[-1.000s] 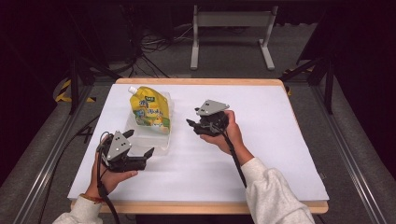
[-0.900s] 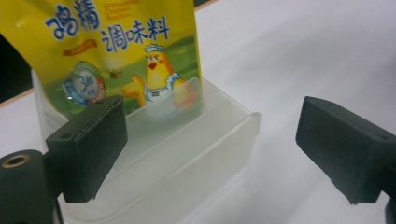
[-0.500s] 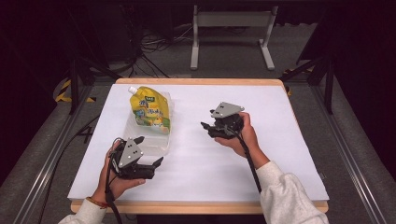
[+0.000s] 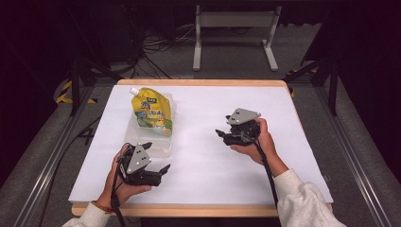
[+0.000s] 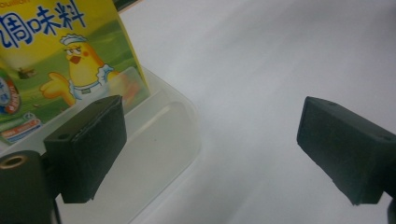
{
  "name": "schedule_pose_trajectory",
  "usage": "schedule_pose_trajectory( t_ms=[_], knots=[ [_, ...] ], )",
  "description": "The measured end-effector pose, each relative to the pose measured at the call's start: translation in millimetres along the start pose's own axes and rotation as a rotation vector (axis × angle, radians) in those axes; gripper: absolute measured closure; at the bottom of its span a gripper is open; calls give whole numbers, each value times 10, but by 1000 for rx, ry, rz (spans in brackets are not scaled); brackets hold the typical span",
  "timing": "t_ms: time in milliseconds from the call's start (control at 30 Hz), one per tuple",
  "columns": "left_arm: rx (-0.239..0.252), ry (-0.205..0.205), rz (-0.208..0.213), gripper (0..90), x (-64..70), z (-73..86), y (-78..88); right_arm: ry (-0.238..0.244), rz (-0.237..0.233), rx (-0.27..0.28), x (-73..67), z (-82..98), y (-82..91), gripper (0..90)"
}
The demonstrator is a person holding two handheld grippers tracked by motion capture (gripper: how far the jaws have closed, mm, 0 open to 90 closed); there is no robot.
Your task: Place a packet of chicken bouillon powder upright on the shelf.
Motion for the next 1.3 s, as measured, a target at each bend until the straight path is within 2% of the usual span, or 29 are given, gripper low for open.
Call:
schedule_pose_trajectory(
  t_ms=[167,267,800,1000,1300],
  knots=[
    [-5,-23,13,82,62,-14,-7,15,0,-29,3,99,98,362],
    [8,-26,29,82,92,-33,-3,19,4,-38,9,154,163,349],
    [-21,-40,85,86,274,12,-52,9,30,-75,38,486,477,298],
    [-43,-46,120,86,379,63,-93,-7,38,-89,52,632,609,281],
    [-83,-60,154,98,449,141,-141,-17,59,-95,61,838,813,252]
  ],
)
Point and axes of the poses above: each handheld gripper's, and its own axes: y roughly backward along the jaws, z roughly out of its underside, x roughly to its right, the point moved 4 cm from there along -y, roughly forward along the jaws, and after that the axes turned 14 degrees about x, right-handed, at the moved point
